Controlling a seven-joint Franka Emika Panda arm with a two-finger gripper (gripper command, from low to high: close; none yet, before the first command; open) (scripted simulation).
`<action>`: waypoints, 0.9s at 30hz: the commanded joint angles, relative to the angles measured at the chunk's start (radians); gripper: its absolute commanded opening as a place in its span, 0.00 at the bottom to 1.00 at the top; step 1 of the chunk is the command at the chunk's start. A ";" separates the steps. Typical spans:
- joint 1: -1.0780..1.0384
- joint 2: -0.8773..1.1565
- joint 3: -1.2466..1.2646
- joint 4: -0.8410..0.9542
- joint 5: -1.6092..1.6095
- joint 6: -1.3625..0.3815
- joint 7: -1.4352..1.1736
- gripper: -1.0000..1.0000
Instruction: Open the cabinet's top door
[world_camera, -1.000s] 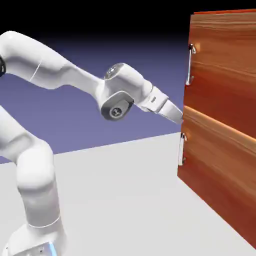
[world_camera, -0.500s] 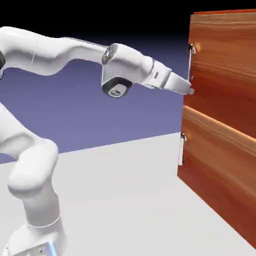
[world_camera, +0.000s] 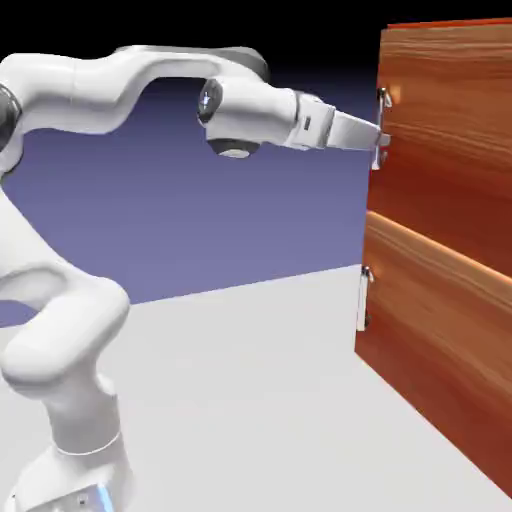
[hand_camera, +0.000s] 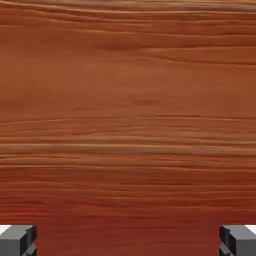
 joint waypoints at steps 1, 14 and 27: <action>-0.018 -0.002 0.018 0.013 0.044 0.001 -0.033 0.50; -0.246 -0.029 0.254 0.188 0.609 0.009 -0.463 0.50; -0.475 -0.056 0.489 0.363 1.175 0.018 -0.892 0.50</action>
